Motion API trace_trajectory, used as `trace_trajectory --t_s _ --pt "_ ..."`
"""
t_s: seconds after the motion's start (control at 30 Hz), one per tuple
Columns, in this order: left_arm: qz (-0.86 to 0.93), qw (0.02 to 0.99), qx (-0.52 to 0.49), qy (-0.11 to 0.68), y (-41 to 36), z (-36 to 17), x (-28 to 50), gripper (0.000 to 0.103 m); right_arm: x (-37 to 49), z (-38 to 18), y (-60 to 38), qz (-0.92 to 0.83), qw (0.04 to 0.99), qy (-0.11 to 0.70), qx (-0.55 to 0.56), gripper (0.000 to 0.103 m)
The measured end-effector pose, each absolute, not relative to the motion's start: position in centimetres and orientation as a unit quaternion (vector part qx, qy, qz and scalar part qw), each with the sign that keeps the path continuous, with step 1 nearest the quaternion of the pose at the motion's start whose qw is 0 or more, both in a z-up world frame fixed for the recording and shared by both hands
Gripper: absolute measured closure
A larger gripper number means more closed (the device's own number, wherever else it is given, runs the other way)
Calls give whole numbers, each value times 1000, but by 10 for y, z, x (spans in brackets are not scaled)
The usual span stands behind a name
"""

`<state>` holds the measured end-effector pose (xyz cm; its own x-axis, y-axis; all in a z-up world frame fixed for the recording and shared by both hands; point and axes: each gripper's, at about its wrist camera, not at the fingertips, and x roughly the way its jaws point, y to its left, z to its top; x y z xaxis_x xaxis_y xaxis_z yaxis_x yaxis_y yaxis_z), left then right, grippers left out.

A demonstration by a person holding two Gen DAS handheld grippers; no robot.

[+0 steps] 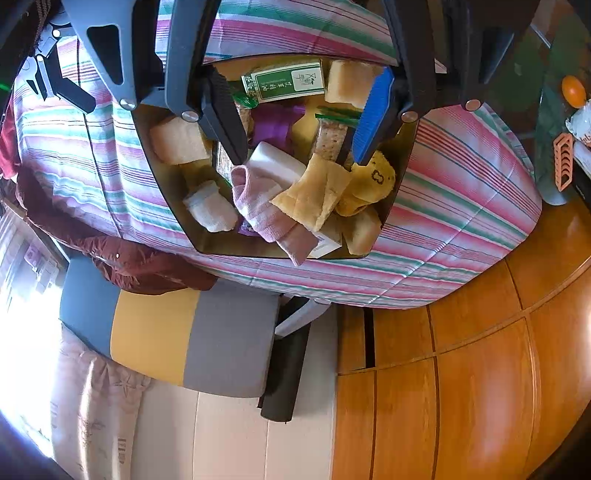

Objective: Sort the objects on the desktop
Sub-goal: 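Withdraw both open tools from the gold tray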

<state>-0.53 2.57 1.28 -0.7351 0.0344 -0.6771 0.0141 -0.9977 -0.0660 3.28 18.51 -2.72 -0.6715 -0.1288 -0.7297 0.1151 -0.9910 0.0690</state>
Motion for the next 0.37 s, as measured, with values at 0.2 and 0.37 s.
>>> trace_trajectory --t_s 0.2,0.37 --pt "932 3 -362 -28 24 10 -5 50 33 -27 187 -915 60 -8 398 3" --pt "930 2 -365 -28 22 9 -7 50 34 -21 197 -922 44 -15 384 3"
